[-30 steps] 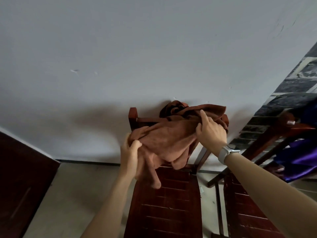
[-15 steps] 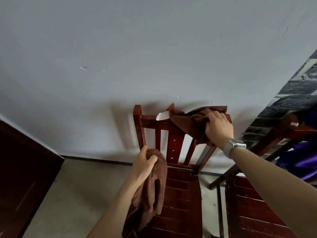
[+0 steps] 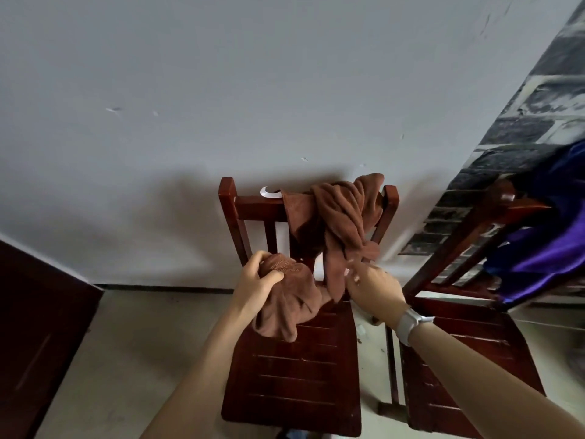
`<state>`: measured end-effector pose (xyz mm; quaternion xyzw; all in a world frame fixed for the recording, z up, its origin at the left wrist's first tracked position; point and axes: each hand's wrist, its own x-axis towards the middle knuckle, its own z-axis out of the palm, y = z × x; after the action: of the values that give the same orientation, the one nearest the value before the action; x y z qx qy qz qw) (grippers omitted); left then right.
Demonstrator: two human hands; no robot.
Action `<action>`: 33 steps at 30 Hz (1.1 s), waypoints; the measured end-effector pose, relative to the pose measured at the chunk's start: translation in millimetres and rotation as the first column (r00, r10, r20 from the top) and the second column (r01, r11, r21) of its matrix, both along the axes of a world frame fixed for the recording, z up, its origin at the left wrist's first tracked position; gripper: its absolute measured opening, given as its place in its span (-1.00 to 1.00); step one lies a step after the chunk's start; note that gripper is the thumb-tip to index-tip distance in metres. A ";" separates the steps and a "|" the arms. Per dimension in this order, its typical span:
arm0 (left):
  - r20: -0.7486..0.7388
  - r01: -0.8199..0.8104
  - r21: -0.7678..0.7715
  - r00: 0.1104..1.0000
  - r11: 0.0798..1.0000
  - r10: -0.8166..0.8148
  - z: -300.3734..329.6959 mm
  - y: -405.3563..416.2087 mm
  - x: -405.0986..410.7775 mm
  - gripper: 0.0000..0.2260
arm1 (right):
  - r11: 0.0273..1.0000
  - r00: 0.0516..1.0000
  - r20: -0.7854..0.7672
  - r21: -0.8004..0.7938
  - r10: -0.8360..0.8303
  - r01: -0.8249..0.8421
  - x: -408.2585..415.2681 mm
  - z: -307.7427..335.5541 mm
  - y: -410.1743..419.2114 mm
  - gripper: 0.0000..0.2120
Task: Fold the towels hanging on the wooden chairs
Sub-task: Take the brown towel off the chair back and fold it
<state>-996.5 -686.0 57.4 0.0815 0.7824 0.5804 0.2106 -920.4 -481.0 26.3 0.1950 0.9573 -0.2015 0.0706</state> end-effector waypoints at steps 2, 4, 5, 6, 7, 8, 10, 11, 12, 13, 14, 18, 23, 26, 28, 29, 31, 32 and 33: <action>0.025 0.038 0.087 0.999 0.995 -0.040 7.8 -3.1 2.1 -0.88 | 0.964 0.983 -0.133 -0.221 0.123 -0.151 4.5 0.5 -9.5 -0.63; 0.006 0.082 0.139 0.997 0.987 -0.083 16.9 -6.7 5.3 -0.86 | 0.857 0.951 -0.208 -0.421 0.227 -0.296 7.2 2.1 -21.4 -0.45; -0.011 0.089 0.141 0.996 0.986 -0.089 20.4 -8.3 6.2 -0.83 | 0.823 0.945 -0.213 -0.470 0.247 -0.320 6.3 2.2 -26.8 -0.43; -0.031 0.085 0.133 0.996 0.987 -0.082 23.6 -9.6 6.4 -0.81 | 0.812 0.950 -0.201 -0.495 0.238 -0.308 4.0 0.4 -31.7 -0.45; -0.052 0.077 0.124 0.996 0.989 -0.071 26.6 -10.9 6.2 -0.83 | 0.822 0.959 -0.187 -0.496 0.212 -0.278 1.2 -3.2 -35.9 -0.53; -0.070 0.069 0.120 0.996 0.990 -0.061 29.5 -12.6 6.0 -0.86 | 0.841 0.970 -0.179 -0.488 0.167 -0.235 -1.2 -6.3 -39.1 -0.65; -0.085 0.022 0.107 0.996 0.994 -0.013 32.1 -16.5 5.9 -0.94 | 0.863 0.982 -0.187 -0.489 0.037 -0.125 -3.3 -7.8 -42.7 -0.81; -0.087 -0.032 0.093 0.995 0.995 0.040 31.0 -18.8 6.0 -0.96 | 0.863 0.979 -0.204 -0.500 -0.027 -0.080 -2.1 -8.6 -42.8 -0.82; -0.093 -0.099 0.070 0.990 0.993 0.106 27.8 -21.8 6.2 -0.94 | 0.863 0.969 -0.230 -0.504 -0.090 -0.039 0.7 -8.7 -41.5 -0.84; -0.105 -0.164 0.046 0.980 0.985 0.168 23.0 -24.8 6.8 -0.93 | 0.866 0.953 -0.265 -0.501 -0.148 -0.005 5.1 -8.8 -39.5 -0.85; -0.117 -0.213 0.028 0.970 0.977 0.215 16.8 -27.6 8.8 -0.91 | 0.865 0.934 -0.296 -0.500 -0.201 0.027 10.5 -10.2 -37.3 -0.87; -0.089 -0.322 0.012 0.942 0.947 0.322 -13.6 -33.7 24.4 -0.87 | 0.833 0.926 -0.250 -0.544 -0.282 0.106 42.3 -28.1 -29.5 -0.88; 0.063 -0.319 0.003 0.946 0.948 0.318 -41.0 -29.6 43.6 -0.84 | 0.988 0.944 -0.304 -0.127 -0.127 0.092 79.6 -45.2 2.0 -0.85; 0.147 -0.277 0.034 0.952 0.960 0.269 -41.0 -13.8 52.4 -0.80 | 0.964 0.876 -0.420 0.012 -0.237 0.266 96.3 -45.4 11.6 -0.84; 0.141 -0.155 0.019 0.978 0.988 0.151 -37.6 0.1 56.8 -0.74 | 0.899 0.848 -0.298 -0.132 -0.439 0.418 100.8 -46.4 9.0 -0.82; 0.159 -0.077 0.026 0.985 0.997 0.072 -35.3 7.2 59.1 -0.70 | 0.856 0.833 -0.204 -0.187 -0.514 0.482 100.9 -50.6 8.4 -0.81; 0.251 0.045 0.086 0.966 0.995 -0.065 -32.1 17.8 63.6 -0.60 | 0.728 0.777 -0.064 -0.402 -0.627 0.555 99.6 -54.0 7.5 -0.79; 0.301 0.079 0.126 0.947 0.989 -0.114 -31.8 21.1 65.6 -0.56 | 0.588 0.723 -0.009 -0.590 -0.690 0.554 97.3 -54.0 7.6 -0.81; 0.333 0.105 0.157 0.930 0.982 -0.153 -32.2 22.9 67.2 -0.52 | 0.396 0.665 0.066 -0.757 -0.744 0.519 95.6 -52.9 8.1 -0.81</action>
<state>-929.3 -663.1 25.2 0.0444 0.6850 0.6227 0.3757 -824.8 -473.0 -26.6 0.4710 0.6442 -0.5973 -0.0793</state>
